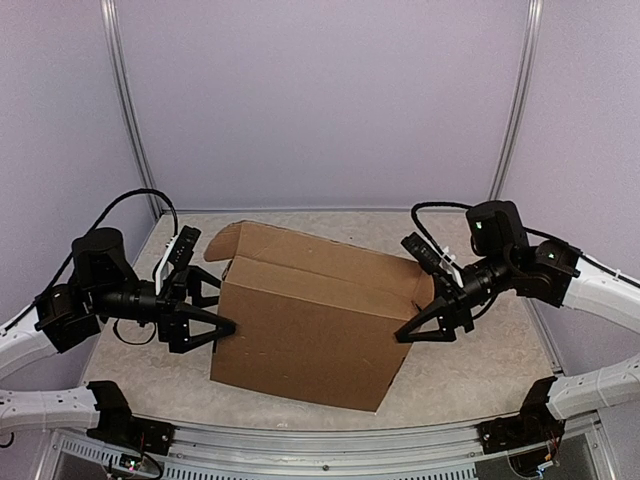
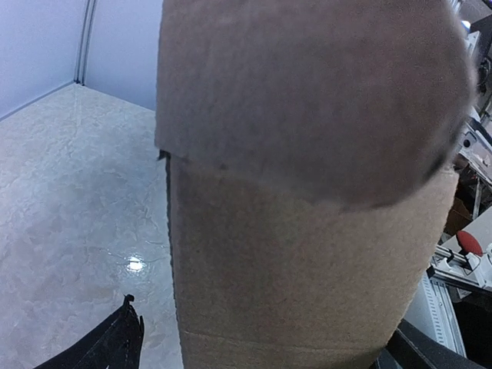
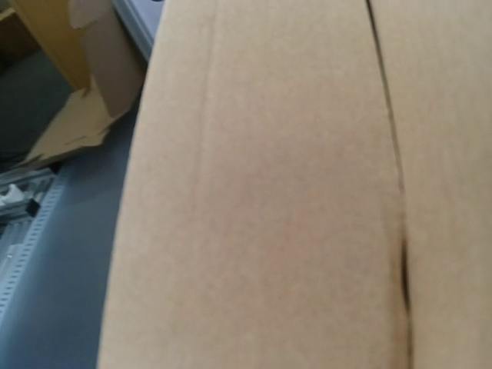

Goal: Fold the paper box

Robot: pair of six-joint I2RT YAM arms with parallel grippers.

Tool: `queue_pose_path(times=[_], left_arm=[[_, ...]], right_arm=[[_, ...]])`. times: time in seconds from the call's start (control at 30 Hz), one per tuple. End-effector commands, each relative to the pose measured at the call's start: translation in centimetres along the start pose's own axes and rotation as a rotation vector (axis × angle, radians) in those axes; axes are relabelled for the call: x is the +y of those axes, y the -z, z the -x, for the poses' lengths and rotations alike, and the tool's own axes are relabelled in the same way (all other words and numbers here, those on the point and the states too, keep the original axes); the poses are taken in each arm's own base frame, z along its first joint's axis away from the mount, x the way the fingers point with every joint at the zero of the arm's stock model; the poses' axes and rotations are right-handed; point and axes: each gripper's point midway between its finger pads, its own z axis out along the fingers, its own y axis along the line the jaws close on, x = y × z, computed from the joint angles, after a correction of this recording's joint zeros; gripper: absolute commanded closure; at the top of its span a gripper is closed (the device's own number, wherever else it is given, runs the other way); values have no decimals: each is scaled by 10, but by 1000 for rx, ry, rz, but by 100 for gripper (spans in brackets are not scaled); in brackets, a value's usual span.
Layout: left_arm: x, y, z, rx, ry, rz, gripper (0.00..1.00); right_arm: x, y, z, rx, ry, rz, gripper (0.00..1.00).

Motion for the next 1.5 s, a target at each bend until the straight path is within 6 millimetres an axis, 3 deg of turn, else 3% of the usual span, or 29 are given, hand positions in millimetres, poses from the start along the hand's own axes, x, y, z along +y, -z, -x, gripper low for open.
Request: queue_pose_path(times=[0.0, 0.17, 0.47, 0.57, 0.7, 0.87, 0.9, 0.93, 1.17, 1.47], left_arm=[[-16, 2, 7, -10, -34, -76, 7], [-16, 0, 5, -5, -28, -91, 17], [-16, -4, 7, -1, -20, -109, 55], [-15, -3, 10, -17, -25, -97, 68], [-12, 0, 17, -61, -45, -64, 78], [-14, 7, 29, -136, -64, -41, 83], [-16, 9, 35, -160, -79, -45, 84], [-16, 10, 37, -168, -83, -47, 85], [-13, 4, 46, -192, -73, -48, 90], [-2, 6, 57, -286, -66, 4, 95]], right_arm=[[10, 3, 24, -50, 38, 74, 51], [2, 0, 24, -24, 12, 48, 50], [-1, 0, 25, -34, 12, 30, 47], [-4, 1, 23, -36, 21, 0, 43], [-9, 6, 22, -73, 50, -71, 30], [-8, 16, 22, -169, 82, -140, 17], [-8, 16, 18, -182, 74, -145, 3], [-8, 17, 18, -203, 75, -151, 1], [-3, 27, 31, -358, 111, -164, 0], [-20, 31, 36, -450, 74, -238, 0]])
